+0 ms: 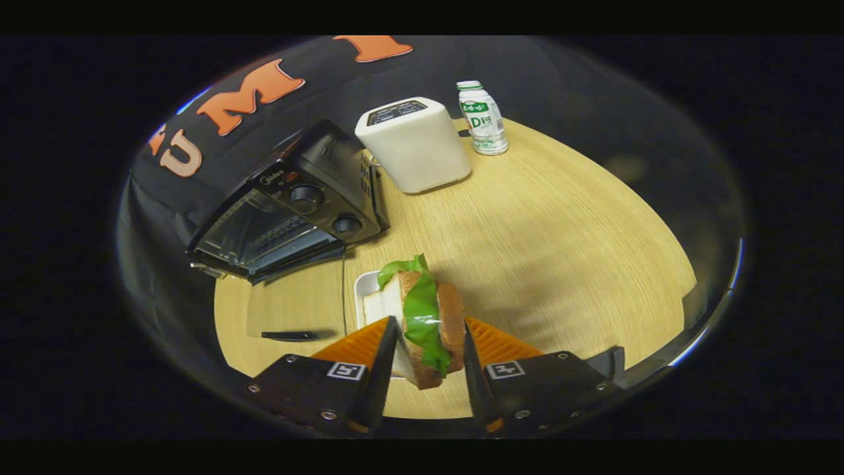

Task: Open the toaster oven, put the food inside, and close the toaster oven door.

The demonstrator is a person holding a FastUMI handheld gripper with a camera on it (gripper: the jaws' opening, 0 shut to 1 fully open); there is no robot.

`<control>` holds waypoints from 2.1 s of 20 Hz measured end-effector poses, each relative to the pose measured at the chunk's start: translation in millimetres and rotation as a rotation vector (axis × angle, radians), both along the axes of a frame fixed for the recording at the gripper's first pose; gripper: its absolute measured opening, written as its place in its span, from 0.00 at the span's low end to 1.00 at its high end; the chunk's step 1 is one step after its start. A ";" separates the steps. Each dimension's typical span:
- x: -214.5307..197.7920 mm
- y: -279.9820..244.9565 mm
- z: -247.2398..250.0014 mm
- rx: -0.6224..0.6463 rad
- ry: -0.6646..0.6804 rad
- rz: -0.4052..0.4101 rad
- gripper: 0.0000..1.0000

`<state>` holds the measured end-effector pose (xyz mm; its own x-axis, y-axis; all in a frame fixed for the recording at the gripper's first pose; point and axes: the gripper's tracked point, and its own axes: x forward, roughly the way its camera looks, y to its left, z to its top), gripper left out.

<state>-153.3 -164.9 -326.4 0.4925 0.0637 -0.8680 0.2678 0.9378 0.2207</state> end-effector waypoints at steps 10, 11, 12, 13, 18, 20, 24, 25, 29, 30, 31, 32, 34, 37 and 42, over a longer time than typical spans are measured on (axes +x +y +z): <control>3.6 -4.8 42.5 -0.011 -0.055 -0.067 0.29; 8.2 -0.2 52.1 0.005 -0.077 -0.067 0.28; 13.5 5.4 60.5 0.015 -0.095 -0.063 0.28; 17.8 11.2 67.9 0.029 -0.110 -0.052 0.28; 50.1 67.7 99.7 0.190 -0.196 -0.018 0.28; 62.2 88.7 98.0 0.247 -0.209 -0.014 0.28; 82.3 134.1 88.6 0.350 -0.215 -0.005 0.28; 87.1 145.1 84.7 0.381 -0.215 -0.010 0.28; 107.7 178.5 64.2 0.478 -0.214 -0.059 0.28; 116.9 184.5 58.9 0.504 -0.218 -0.090 0.28; 126.3 189.5 55.7 0.530 -0.231 -0.120 0.28; 132.8 193.9 52.5 0.545 -0.243 -0.146 0.28; 143.9 199.4 40.3 0.554 -0.259 -0.180 0.28; 162.1 208.0 33.1 0.591 -0.307 -0.223 0.28; 192.3 213.1 15.2 0.579 -0.364 -0.293 0.28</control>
<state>39.0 48.2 -311.2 0.8098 0.2830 -0.5140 0.3049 0.5455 0.7807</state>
